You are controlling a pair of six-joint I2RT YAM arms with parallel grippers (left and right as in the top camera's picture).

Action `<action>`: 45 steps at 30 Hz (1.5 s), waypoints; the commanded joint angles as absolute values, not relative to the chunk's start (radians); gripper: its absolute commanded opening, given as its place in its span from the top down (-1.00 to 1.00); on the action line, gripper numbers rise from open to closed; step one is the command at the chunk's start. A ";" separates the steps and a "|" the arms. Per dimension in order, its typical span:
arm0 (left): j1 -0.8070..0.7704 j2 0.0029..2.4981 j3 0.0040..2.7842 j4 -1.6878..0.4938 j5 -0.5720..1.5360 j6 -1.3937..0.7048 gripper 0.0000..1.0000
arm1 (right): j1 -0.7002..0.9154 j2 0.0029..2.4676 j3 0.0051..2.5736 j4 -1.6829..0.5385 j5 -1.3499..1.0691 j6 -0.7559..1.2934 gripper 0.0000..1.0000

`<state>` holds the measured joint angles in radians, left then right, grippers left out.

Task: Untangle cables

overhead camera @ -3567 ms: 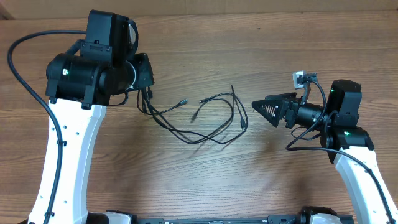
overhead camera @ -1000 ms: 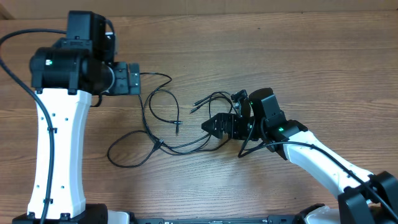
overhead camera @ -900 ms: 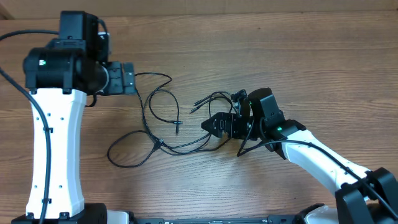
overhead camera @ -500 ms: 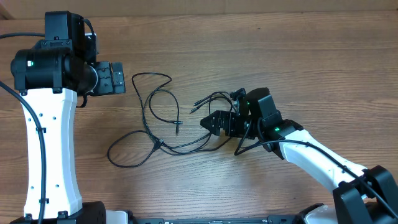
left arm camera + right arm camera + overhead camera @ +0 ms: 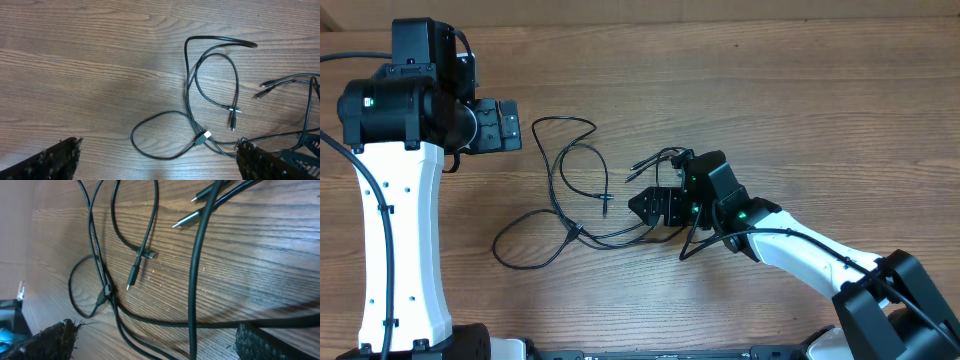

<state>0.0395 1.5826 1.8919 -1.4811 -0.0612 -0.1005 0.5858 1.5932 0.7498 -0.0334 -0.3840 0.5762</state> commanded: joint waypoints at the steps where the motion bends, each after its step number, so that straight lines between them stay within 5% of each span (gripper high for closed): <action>1: 0.039 1.590 1.891 -1.480 -0.070 -0.089 -0.99 | 0.607 1.634 0.746 -0.014 -0.344 0.580 -1.00; 6: 0.039 1.590 1.891 -1.480 -0.070 -0.089 -1.00 | 0.617 1.690 0.746 0.031 -0.341 0.629 -0.93; 18: 0.039 1.590 1.891 -1.480 -0.070 -0.089 -0.99 | 0.617 1.711 0.746 0.053 -0.369 0.636 0.13; 26: 0.039 1.590 1.891 -1.480 -0.070 -0.089 -1.00 | 0.617 1.711 0.746 0.036 -0.387 0.636 0.31; 33: 0.039 1.590 1.891 -1.480 -0.070 -0.089 -0.99 | 0.617 1.711 0.746 0.028 -0.398 0.636 0.92; 45: 0.039 1.590 1.891 -1.480 -0.070 -0.089 -0.99 | 0.617 1.711 0.747 0.010 -0.398 0.637 0.92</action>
<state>0.0395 1.5826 1.8915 -1.4811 -0.0616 -0.1005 0.6113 1.7050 0.7494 0.0067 -0.3927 0.6365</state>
